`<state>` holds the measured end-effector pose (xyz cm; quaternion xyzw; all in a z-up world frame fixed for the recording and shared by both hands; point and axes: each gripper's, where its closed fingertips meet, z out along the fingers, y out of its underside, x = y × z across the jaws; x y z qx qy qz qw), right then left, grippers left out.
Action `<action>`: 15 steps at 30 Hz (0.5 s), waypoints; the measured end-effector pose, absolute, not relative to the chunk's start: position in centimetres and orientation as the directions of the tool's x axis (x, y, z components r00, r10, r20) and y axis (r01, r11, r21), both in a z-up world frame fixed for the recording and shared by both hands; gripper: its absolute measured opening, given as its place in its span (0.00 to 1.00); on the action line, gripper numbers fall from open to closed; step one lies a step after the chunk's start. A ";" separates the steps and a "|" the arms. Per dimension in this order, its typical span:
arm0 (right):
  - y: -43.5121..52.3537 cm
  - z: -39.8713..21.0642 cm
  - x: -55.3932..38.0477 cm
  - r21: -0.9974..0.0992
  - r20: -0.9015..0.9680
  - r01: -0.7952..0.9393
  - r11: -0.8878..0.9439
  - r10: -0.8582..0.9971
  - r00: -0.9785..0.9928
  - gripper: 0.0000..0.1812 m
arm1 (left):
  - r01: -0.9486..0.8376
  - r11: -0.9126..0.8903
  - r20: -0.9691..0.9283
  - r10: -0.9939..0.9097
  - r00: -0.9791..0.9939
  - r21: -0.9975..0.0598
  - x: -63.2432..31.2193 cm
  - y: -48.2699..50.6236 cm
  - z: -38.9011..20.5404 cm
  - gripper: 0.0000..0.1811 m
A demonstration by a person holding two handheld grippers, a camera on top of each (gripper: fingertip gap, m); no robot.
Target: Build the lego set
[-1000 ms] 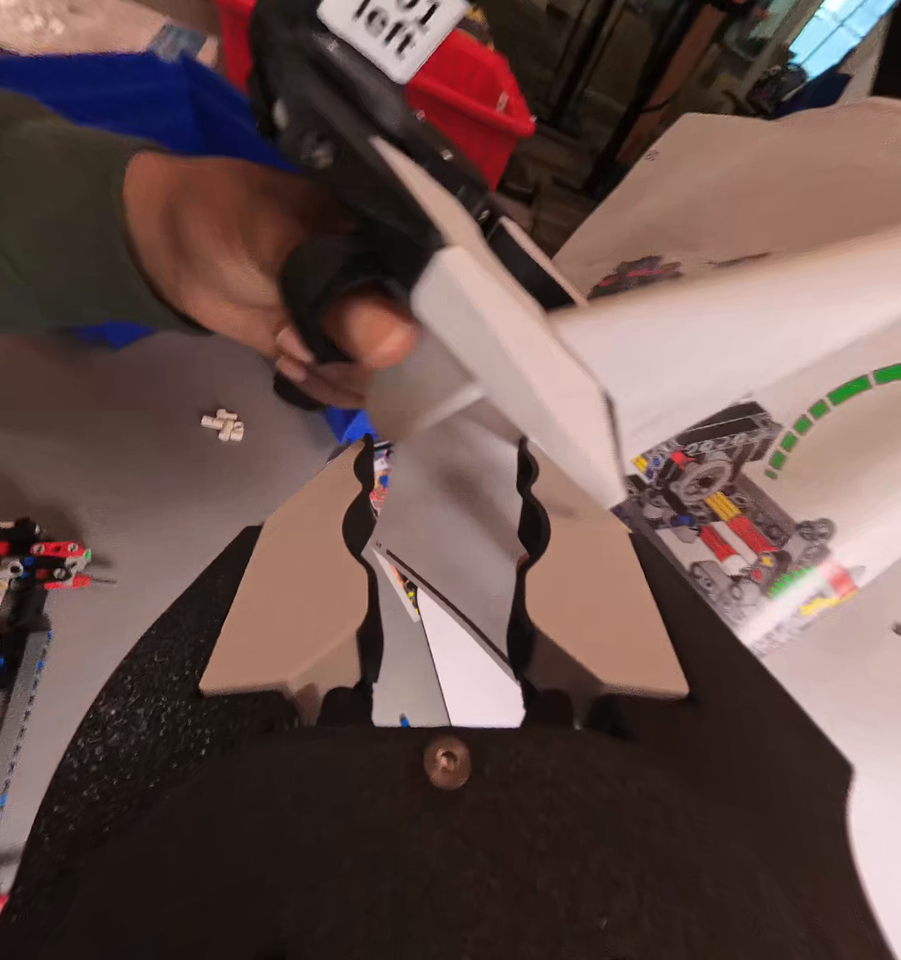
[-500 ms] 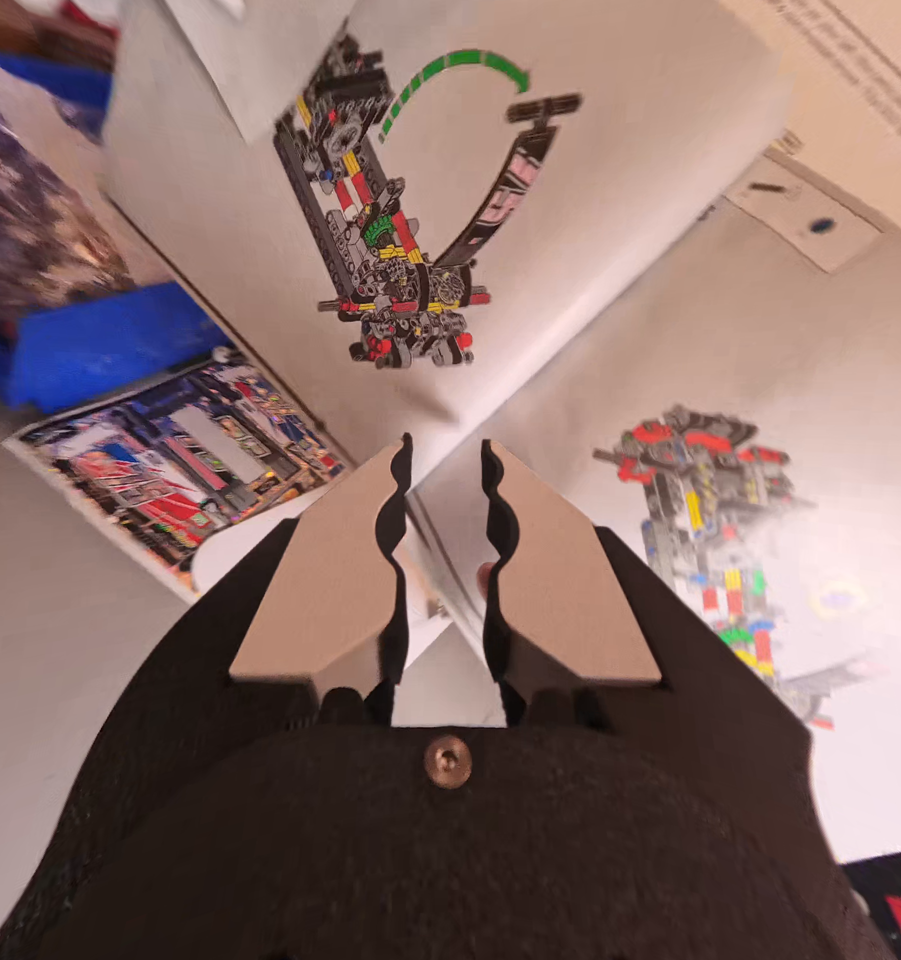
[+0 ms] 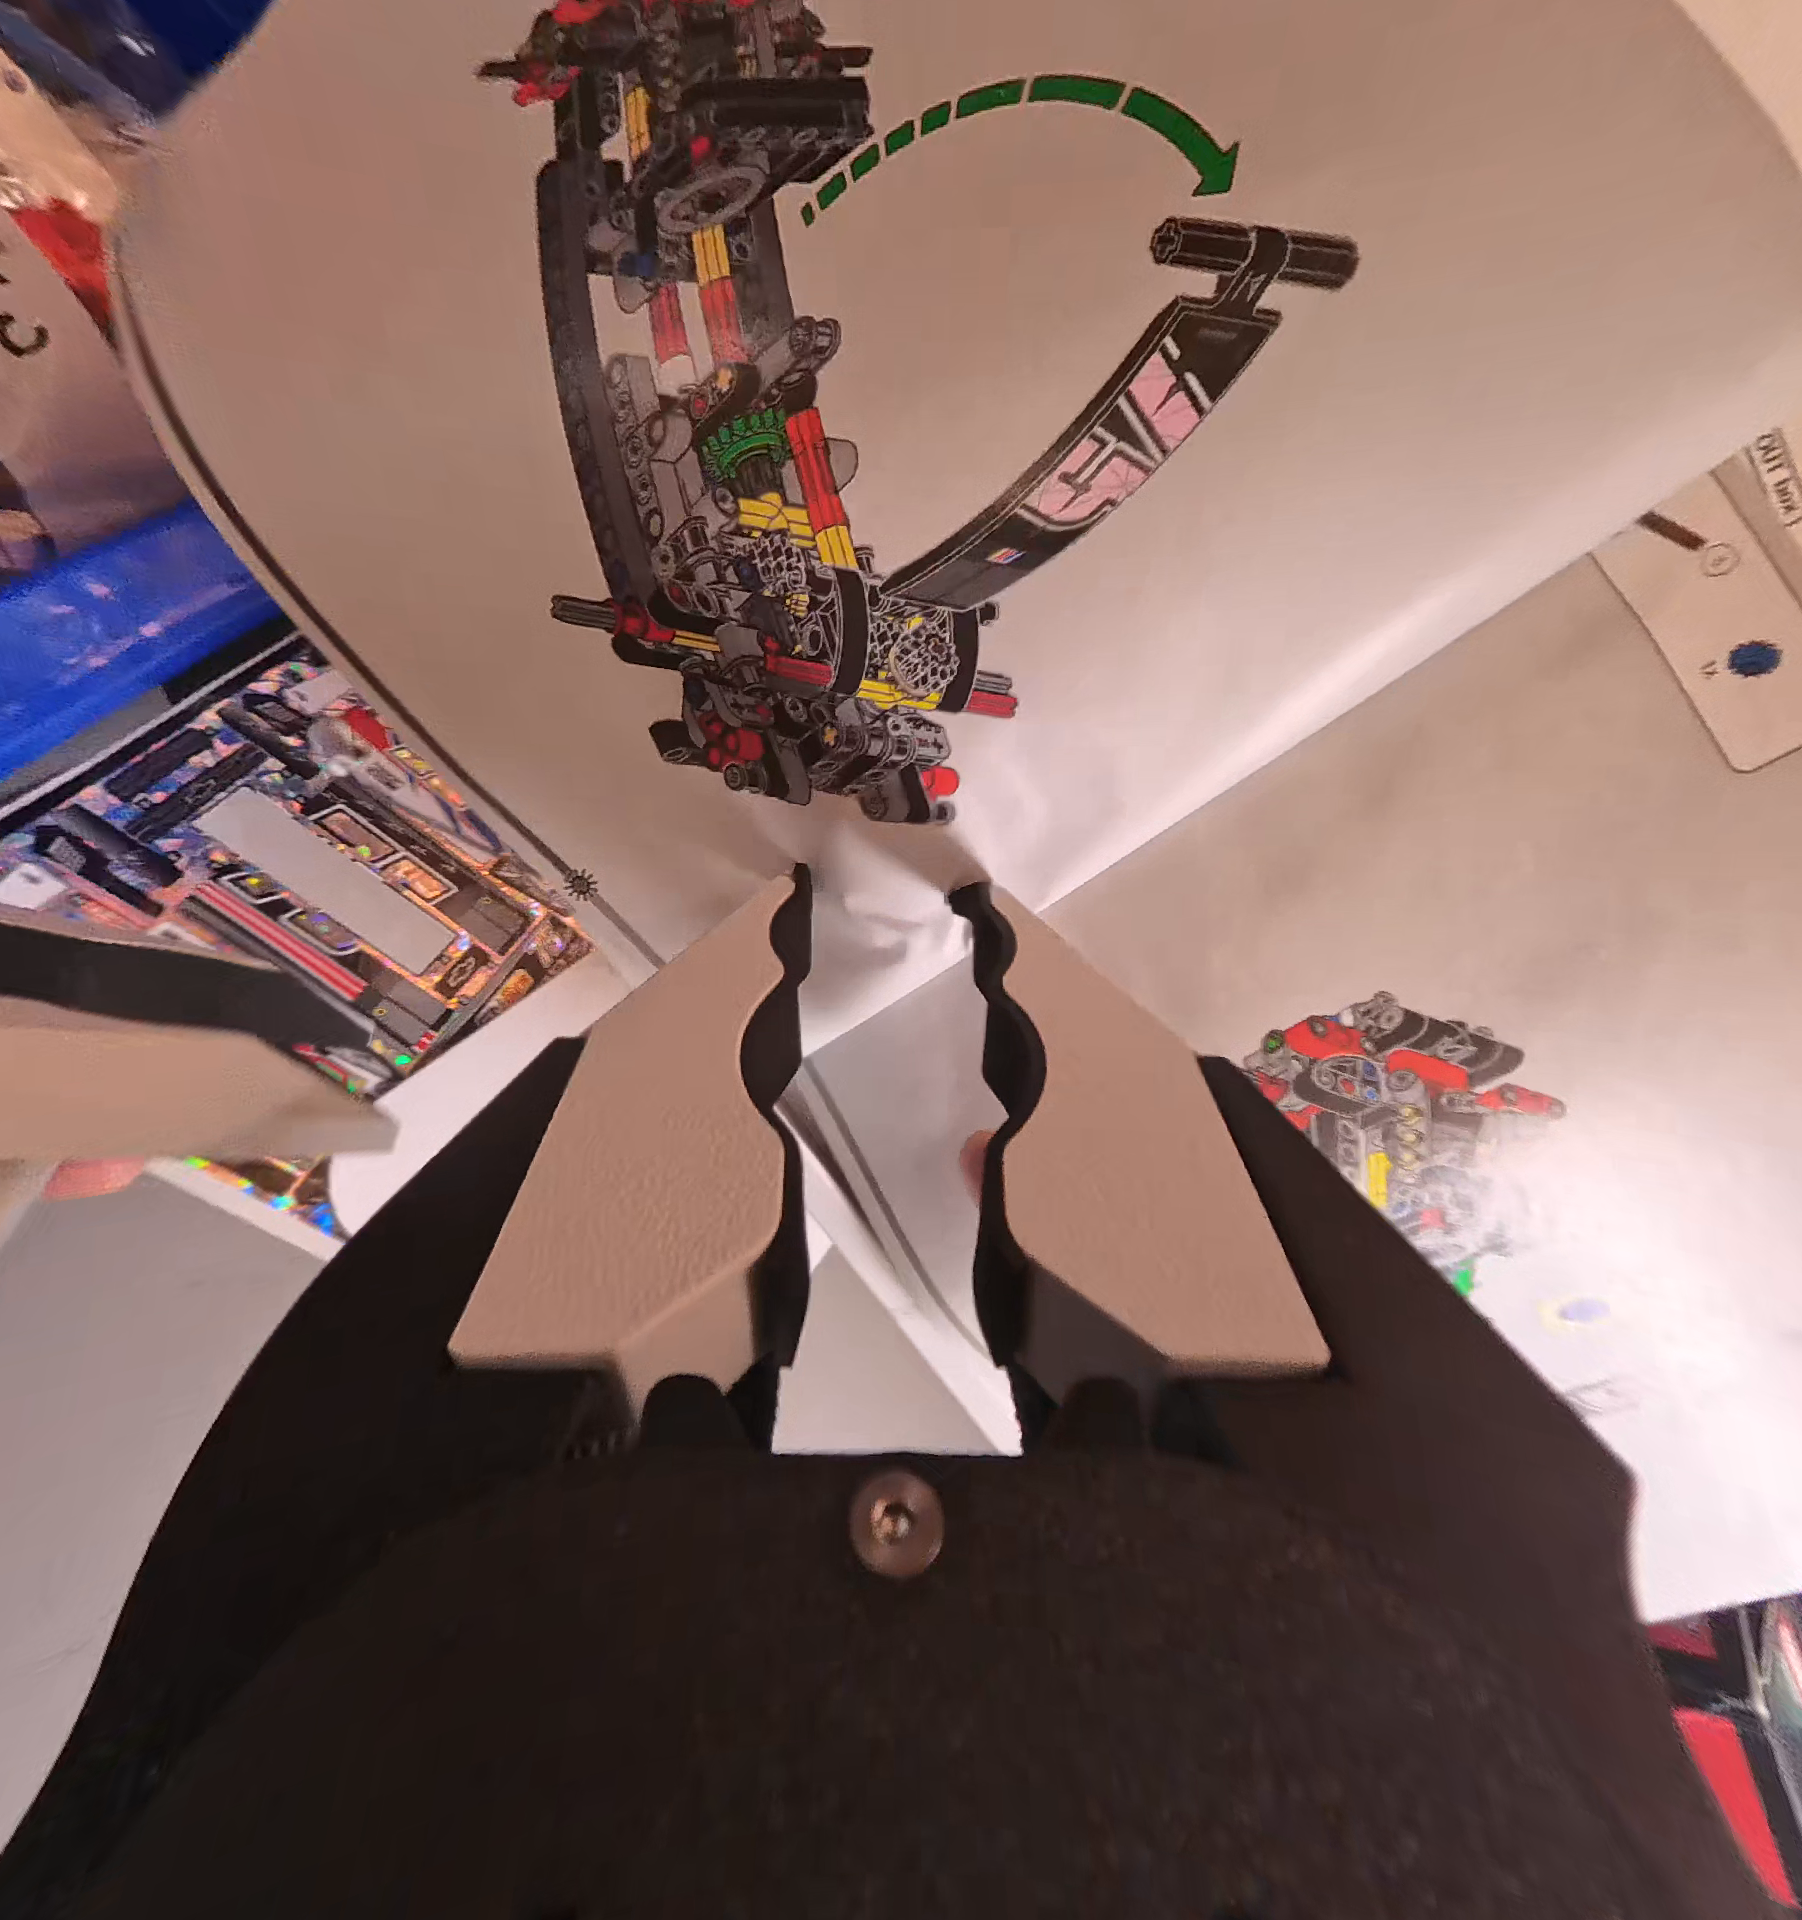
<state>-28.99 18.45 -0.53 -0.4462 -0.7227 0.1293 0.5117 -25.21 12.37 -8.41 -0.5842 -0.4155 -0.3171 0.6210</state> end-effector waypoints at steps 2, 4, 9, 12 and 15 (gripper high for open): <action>18.9 -0.4 -29.1 -0.641 0.641 0.516 0.567 0.766 -0.046 0.16 | 0.880 0.270 0.920 0.091 0.381 -0.391 -27.5 12.5 -8.7 0.32; 19.3 -0.4 -29.2 -0.664 0.632 0.505 0.551 0.775 -0.013 0.17 | 0.878 0.387 0.953 0.012 0.302 -0.283 -29.4 12.0 -8.5 0.32; 20.0 -0.1 -29.3 -0.716 0.581 0.506 0.481 0.812 0.050 0.23 | 0.840 0.505 0.969 -0.023 0.245 -0.200 -32.8 11.0 -9.1 0.22; 20.0 -0.1 -29.4 -0.708 0.605 0.506 0.493 0.793 0.074 0.25 | 0.828 0.525 0.958 -0.081 0.277 -0.195 -33.0 11.0 -7.6 0.05; 19.8 -0.1 -29.5 -0.682 0.648 0.513 0.520 0.755 0.096 0.23 | 0.797 0.556 0.941 -0.072 0.330 -0.236 -32.4 10.2 -6.0 0.02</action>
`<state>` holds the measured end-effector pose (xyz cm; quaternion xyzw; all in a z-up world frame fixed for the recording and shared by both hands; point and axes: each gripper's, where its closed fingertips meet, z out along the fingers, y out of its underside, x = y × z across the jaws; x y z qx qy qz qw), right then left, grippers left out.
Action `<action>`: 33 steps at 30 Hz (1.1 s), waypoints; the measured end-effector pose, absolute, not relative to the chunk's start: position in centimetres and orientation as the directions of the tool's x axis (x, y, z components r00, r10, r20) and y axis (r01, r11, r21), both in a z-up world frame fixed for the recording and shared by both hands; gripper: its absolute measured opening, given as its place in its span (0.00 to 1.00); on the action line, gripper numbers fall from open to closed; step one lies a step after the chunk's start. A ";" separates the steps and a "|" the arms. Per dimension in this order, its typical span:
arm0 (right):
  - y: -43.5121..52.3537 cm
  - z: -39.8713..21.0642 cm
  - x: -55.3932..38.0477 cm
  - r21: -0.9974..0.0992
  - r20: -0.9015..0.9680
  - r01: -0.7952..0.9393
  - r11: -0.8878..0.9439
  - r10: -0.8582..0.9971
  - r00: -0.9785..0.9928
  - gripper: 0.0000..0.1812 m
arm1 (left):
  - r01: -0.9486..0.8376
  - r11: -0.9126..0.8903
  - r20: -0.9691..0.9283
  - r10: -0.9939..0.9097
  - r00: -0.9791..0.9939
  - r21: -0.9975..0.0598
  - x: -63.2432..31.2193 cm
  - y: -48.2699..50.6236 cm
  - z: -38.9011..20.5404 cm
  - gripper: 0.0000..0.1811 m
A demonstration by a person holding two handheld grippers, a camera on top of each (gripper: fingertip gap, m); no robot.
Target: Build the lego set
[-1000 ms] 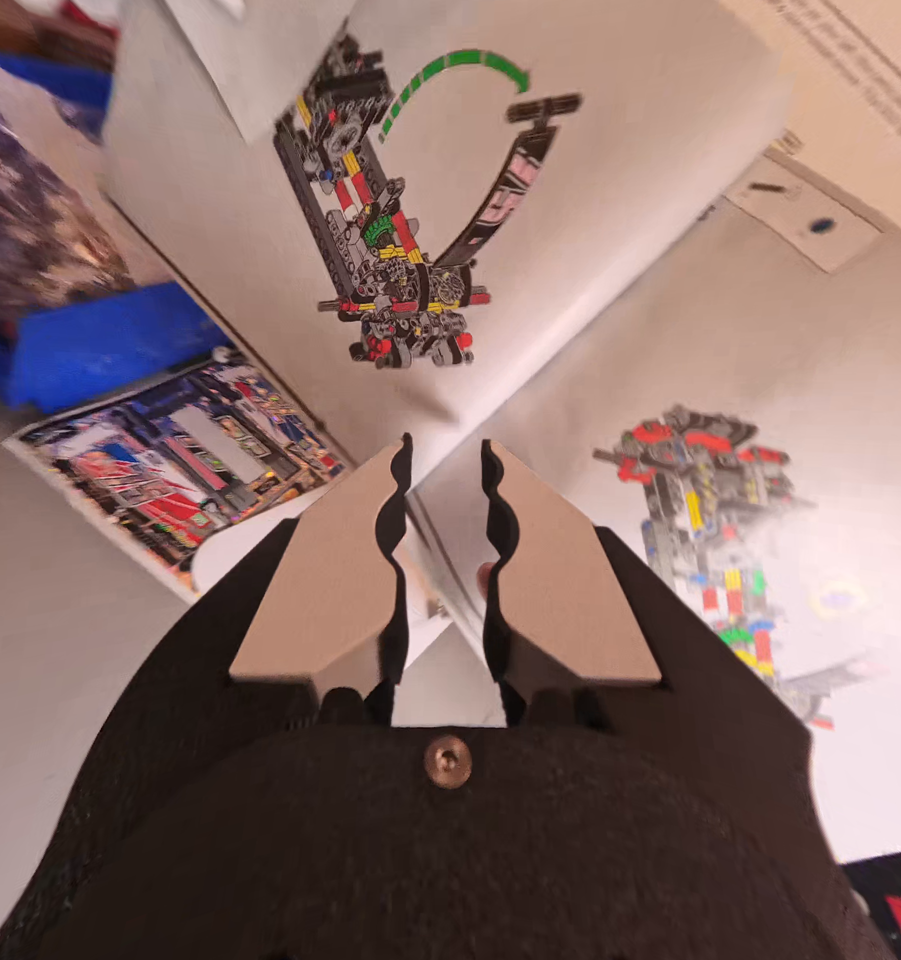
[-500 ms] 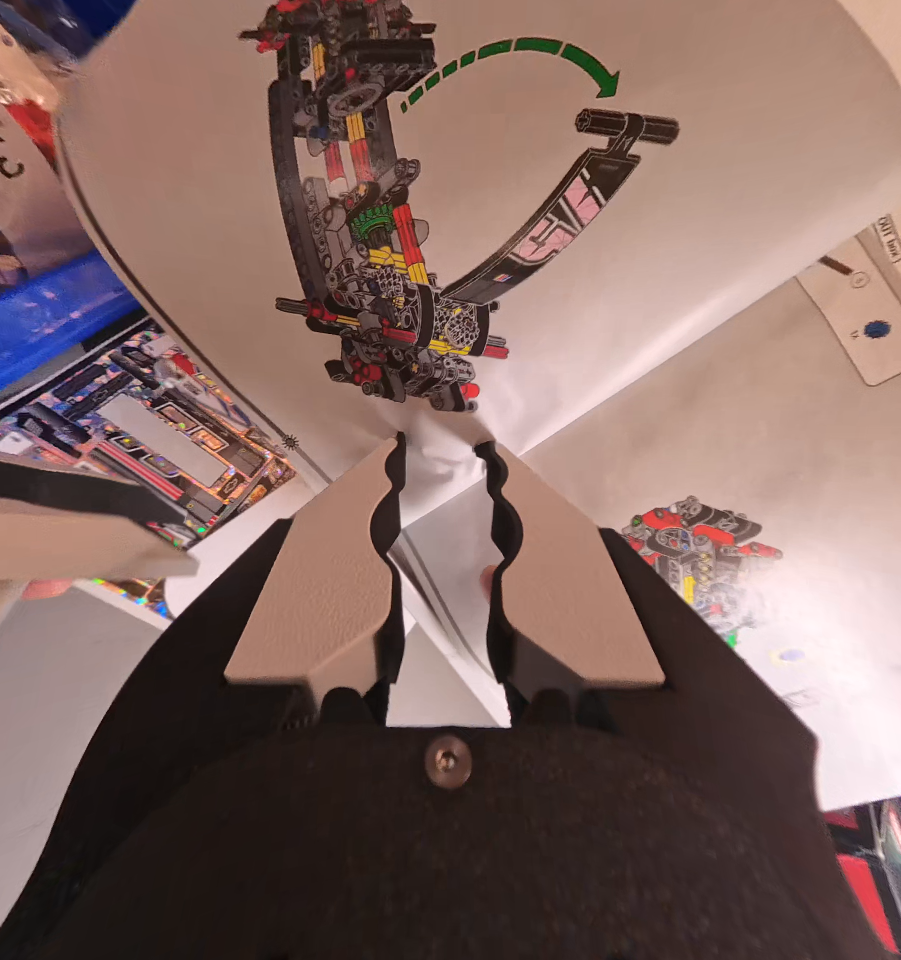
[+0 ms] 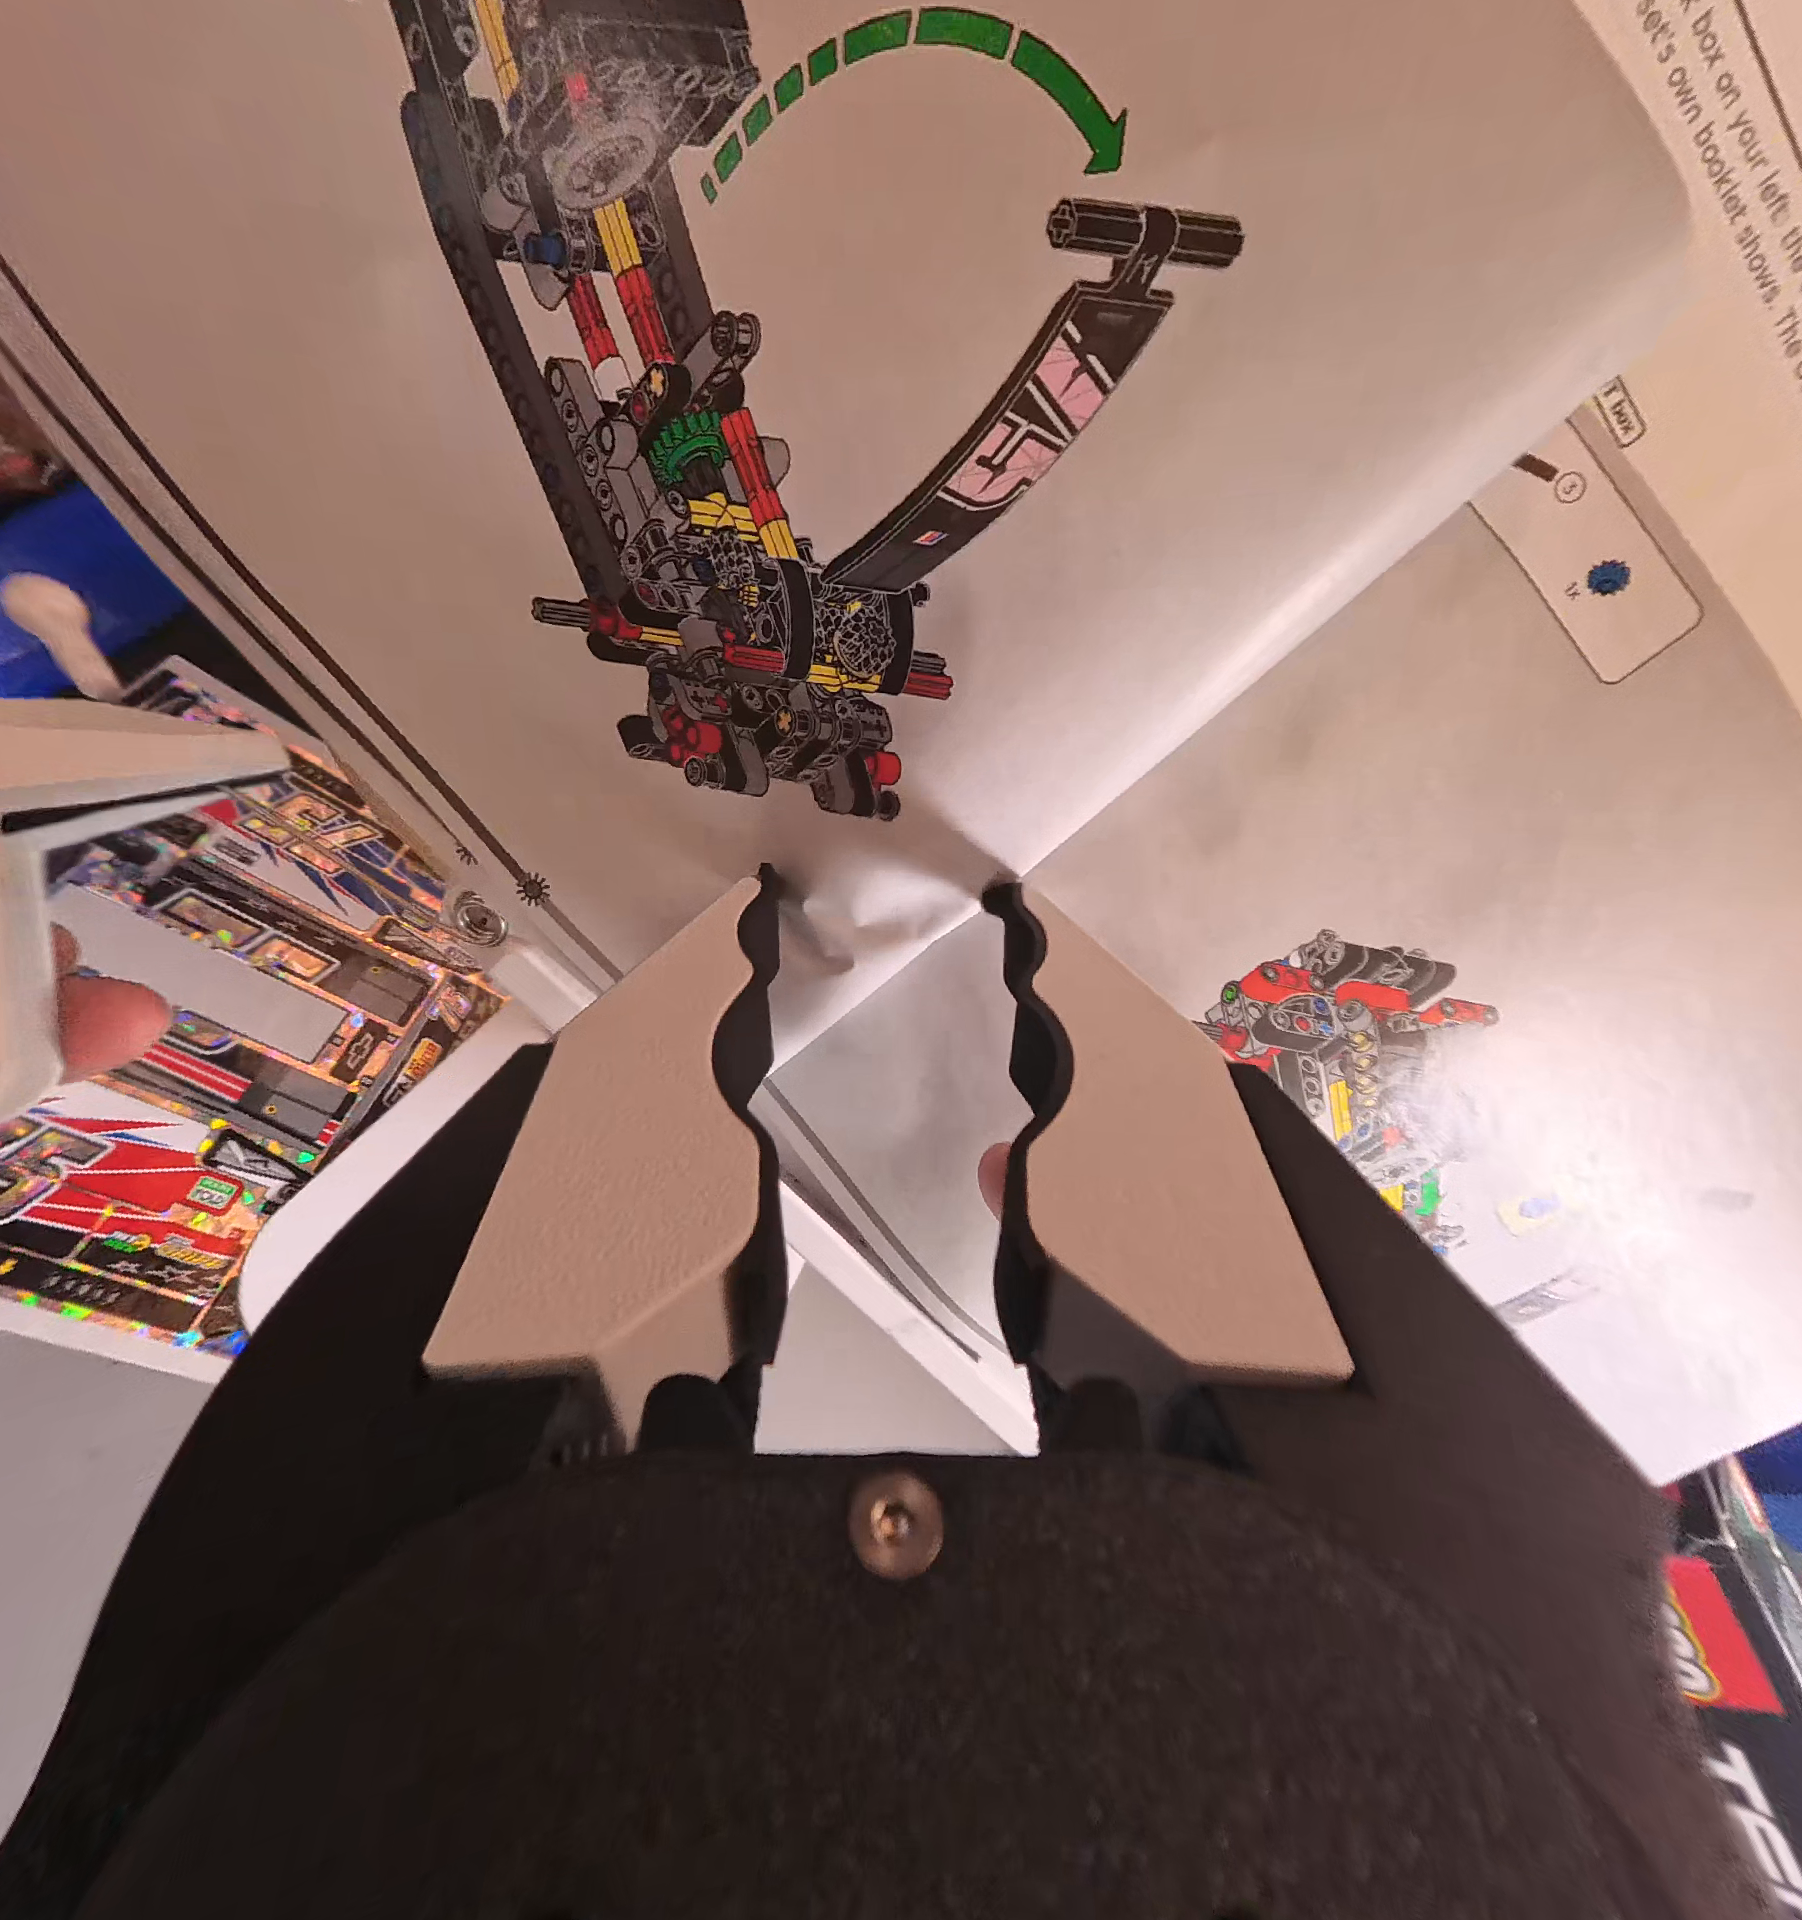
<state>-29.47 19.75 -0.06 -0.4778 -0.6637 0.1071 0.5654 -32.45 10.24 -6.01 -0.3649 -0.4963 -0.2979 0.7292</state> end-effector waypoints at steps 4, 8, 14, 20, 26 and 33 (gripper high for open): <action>19.3 -0.2 -29.6 -0.637 0.707 0.528 0.562 0.698 0.111 0.19 | 0.741 0.532 0.892 0.065 0.447 -0.410 -31.8 10.0 -4.7 0.00; 19.1 -0.2 -29.8 -0.628 0.716 0.535 0.565 0.689 0.112 0.19 | 0.591 0.404 0.704 0.238 0.670 -0.699 -31.9 11.0 -3.0 0.00; 19.0 -0.2 -29.8 -0.659 0.681 0.513 0.550 0.726 0.097 0.20 | 0.577 0.226 0.620 0.271 0.737 -0.785 -32.7 12.5 -2.5 0.00; 18.5 0.1 -29.3 -0.679 0.667 0.475 0.559 0.741 0.081 0.21 | 0.608 0.233 0.649 0.195 0.735 -0.759 -32.5 12.7 -3.0 0.00; 19.2 2.7 -24.7 -0.869 0.449 0.300 0.394 0.882 0.143 0.26 | 0.568 0.281 0.620 0.155 0.769 -0.774 -30.9 10.1 -1.2 0.12; 26.9 -5.2 -15.9 -0.959 0.173 0.267 0.090 0.937 0.305 0.20 | 0.212 0.033 0.214 0.132 0.968 -0.977 -24.2 13.7 -0.1 0.09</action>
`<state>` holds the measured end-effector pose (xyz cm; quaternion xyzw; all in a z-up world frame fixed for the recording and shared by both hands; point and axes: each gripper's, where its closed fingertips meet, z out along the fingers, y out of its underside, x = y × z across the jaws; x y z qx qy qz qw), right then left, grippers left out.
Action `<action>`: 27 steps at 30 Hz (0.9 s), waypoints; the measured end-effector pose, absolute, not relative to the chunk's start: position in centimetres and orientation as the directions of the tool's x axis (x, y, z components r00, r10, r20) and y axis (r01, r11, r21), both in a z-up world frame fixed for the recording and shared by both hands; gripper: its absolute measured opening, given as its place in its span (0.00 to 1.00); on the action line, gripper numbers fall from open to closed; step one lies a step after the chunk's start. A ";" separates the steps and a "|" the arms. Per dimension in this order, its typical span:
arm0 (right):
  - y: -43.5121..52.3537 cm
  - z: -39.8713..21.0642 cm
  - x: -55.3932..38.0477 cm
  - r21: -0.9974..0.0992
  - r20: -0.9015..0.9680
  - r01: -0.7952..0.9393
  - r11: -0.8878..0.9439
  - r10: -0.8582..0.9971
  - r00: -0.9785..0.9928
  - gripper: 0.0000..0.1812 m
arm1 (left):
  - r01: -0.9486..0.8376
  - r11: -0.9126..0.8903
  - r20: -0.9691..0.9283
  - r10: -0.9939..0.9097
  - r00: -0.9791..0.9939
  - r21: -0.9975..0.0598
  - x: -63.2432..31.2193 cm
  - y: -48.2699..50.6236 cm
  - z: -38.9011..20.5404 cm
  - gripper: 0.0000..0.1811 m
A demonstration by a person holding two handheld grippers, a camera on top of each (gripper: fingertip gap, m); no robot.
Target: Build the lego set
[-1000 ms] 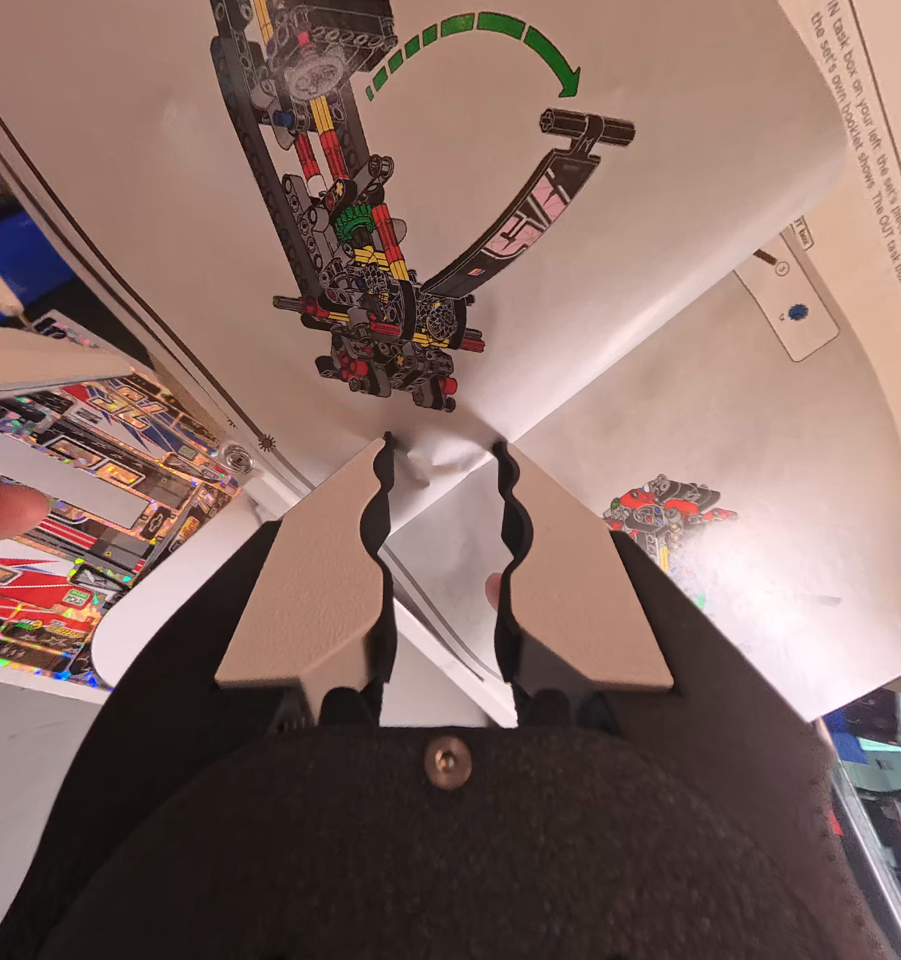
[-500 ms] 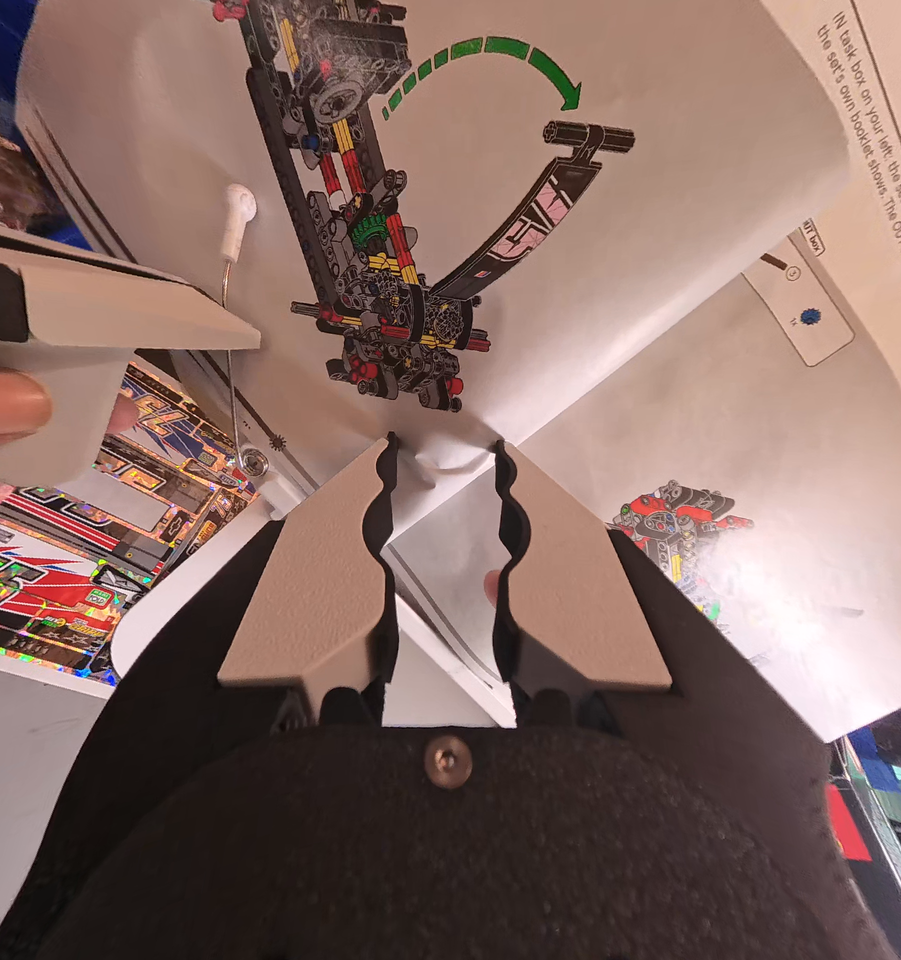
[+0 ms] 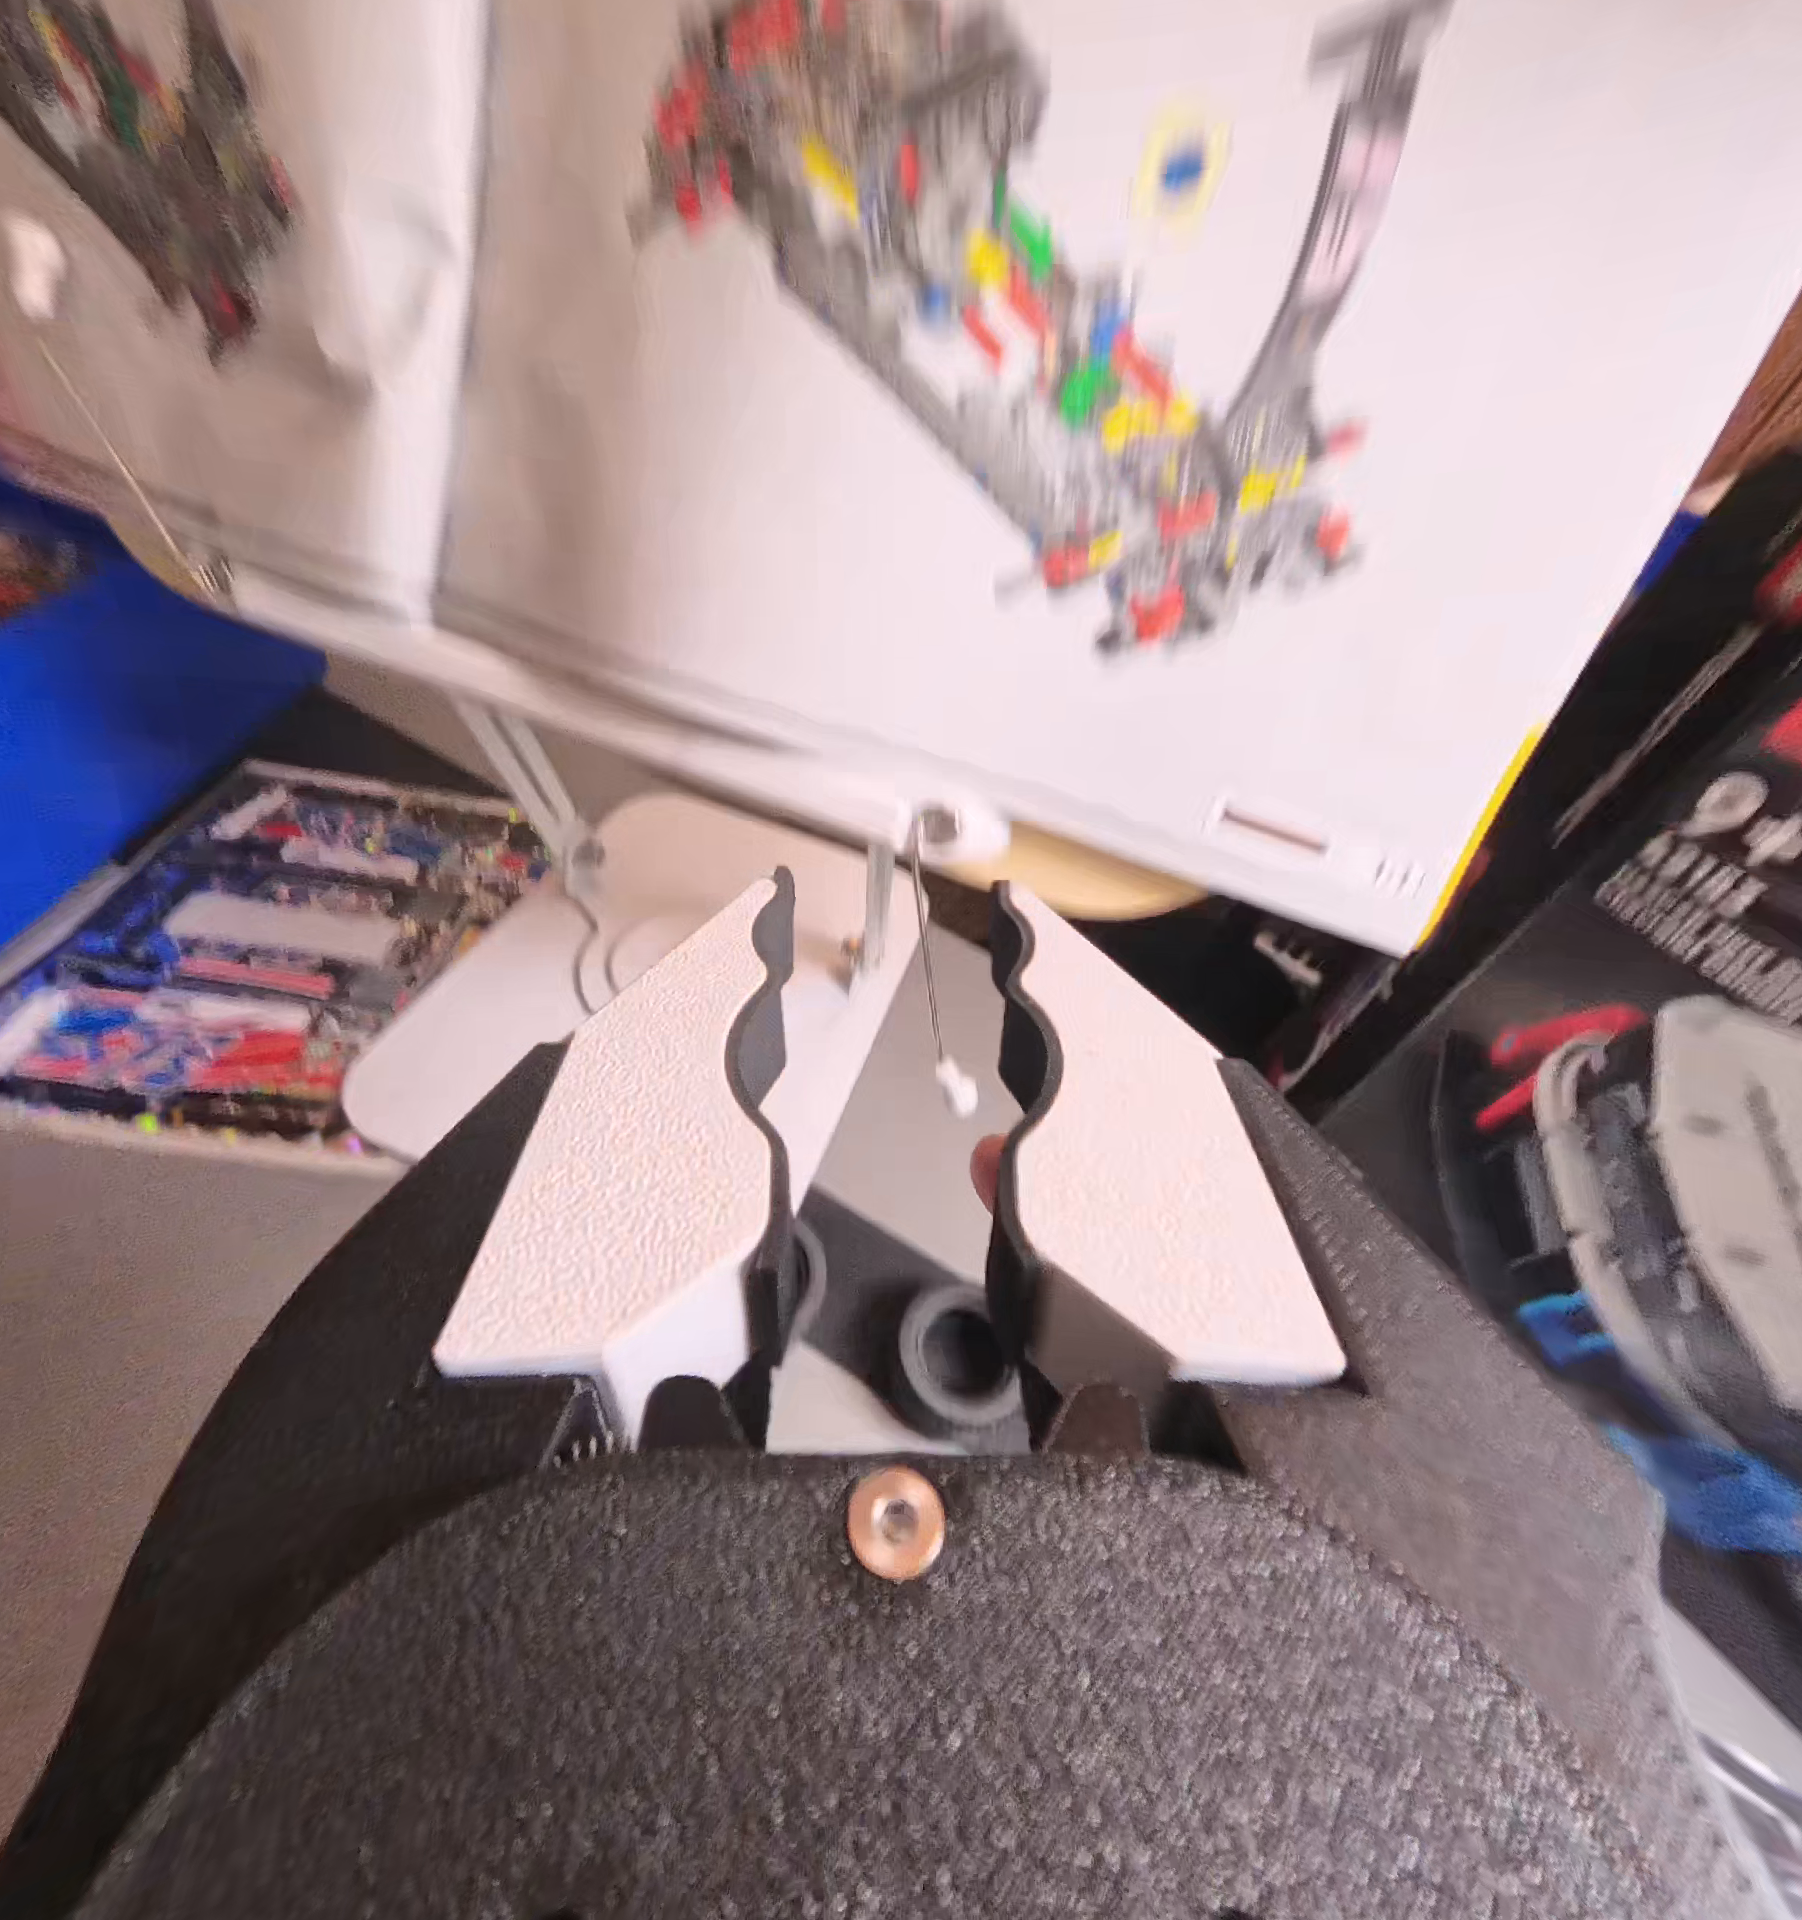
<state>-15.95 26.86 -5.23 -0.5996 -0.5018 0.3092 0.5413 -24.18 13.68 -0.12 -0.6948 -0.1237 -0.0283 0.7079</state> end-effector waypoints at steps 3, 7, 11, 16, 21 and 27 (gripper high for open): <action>28.8 -9.1 -15.6 -0.936 0.249 0.321 0.145 0.916 0.314 0.21 | 0.063 -0.105 0.049 0.136 0.990 -0.992 -22.6 17.5 -0.8 0.06; 29.3 -10.4 -17.8 -0.892 0.368 0.378 0.250 0.885 0.284 0.23 | -0.081 -0.213 -0.117 0.164 0.979 -0.974 -22.0 22.7 -1.0 0.01; 31.9 -9.6 -16.7 -0.621 0.736 0.611 0.491 0.634 0.239 0.00 | -0.162 -0.388 -0.248 0.183 0.951 -0.907 -23.0 25.5 -3.1 0.00; 32.5 -6.1 -15.2 -0.048 0.985 0.756 0.653 0.158 -0.074 0.00 | -0.146 -0.398 -0.235 0.186 0.954 -0.906 -23.8 26.1 -3.5 0.00; 33.0 -3.0 -16.7 0.227 0.972 0.733 0.641 -0.110 -0.206 0.03 | -0.164 -0.408 -0.248 0.162 0.955 -0.898 -23.7 26.0 -3.6 0.00; 33.7 -2.5 -17.6 0.213 0.976 0.705 0.677 -0.117 -0.183 0.11 | -0.148 -0.364 -0.214 0.151 0.965 -0.920 -23.2 25.7 -3.1 0.00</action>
